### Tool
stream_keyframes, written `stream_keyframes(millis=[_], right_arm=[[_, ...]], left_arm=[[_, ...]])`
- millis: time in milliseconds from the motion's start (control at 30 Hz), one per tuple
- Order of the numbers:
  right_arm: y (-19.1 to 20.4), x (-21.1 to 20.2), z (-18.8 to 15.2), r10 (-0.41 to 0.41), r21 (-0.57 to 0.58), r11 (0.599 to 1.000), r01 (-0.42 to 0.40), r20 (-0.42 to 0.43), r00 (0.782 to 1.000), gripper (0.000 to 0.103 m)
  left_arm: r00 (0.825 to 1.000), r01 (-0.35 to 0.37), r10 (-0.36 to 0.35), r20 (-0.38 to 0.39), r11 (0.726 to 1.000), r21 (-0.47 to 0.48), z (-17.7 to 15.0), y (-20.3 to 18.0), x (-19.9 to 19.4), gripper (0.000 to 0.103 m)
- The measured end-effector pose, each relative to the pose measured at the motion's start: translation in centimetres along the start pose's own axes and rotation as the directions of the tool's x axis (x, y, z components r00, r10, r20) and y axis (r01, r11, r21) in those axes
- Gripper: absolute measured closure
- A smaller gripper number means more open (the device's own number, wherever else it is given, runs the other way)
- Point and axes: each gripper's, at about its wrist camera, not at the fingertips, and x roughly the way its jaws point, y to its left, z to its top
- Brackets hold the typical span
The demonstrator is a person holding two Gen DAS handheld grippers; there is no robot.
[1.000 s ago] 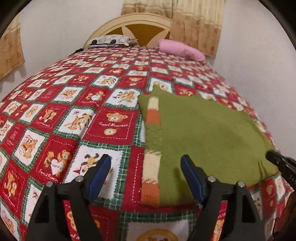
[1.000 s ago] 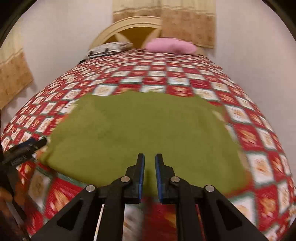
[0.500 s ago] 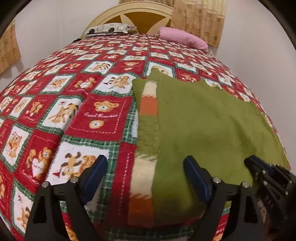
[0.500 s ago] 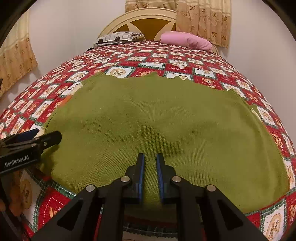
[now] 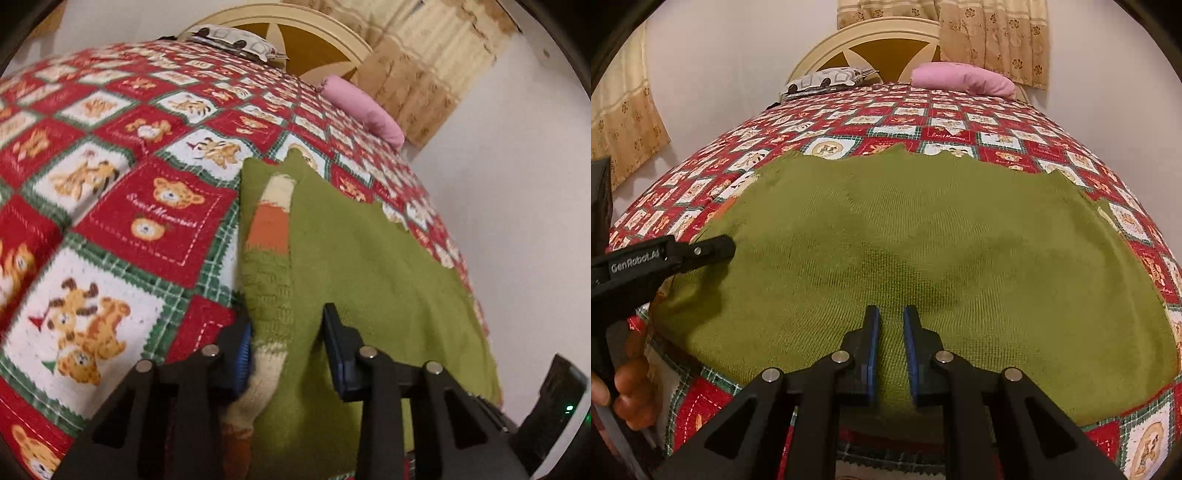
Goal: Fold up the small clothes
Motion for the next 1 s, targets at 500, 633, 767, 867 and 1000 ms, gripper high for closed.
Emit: stream_keyframes(millis=[500, 633, 767, 867, 1000], right_arm=[[-0.5, -0.1, -0.1, 0.026, 0.028, 0.999, -0.026, 0.004, 1.0, 0.089], [-0.6, -0.1, -0.1, 0.031, 0.035, 0.999, -0.032, 0.006, 0.999, 0.089], [-1.5, -0.3, -0.2, 0.061, 0.082, 0.995, -0.062, 0.017, 0.998, 0.089], [-1.9, -0.3, -0.3, 0.082, 0.114, 0.99, -0.084, 0.021, 0.996, 0.089], [-2.0, -0.2, -0.3, 0.091, 0.123, 0.988, -0.093, 0.02, 0.996, 0.089]], left_arm=[[0.998, -0.018, 0.018, 0.053, 1.0, -0.004, 0.9, -1.8, 0.4, 0.078], [0.991, -0.062, 0.041, 0.125, 0.983, 0.17, 1.4, -6.0, -0.9, 0.078], [0.988, -0.069, 0.017, 0.157, 0.94, 0.333, 0.7, -9.8, -1.0, 0.078], [0.991, -0.076, 0.018, 0.136, 0.896, 0.437, -0.3, -12.0, 0.2, 0.078], [0.995, -0.084, 0.042, 0.091, 0.844, 0.53, -2.0, -13.4, 2.5, 0.078]])
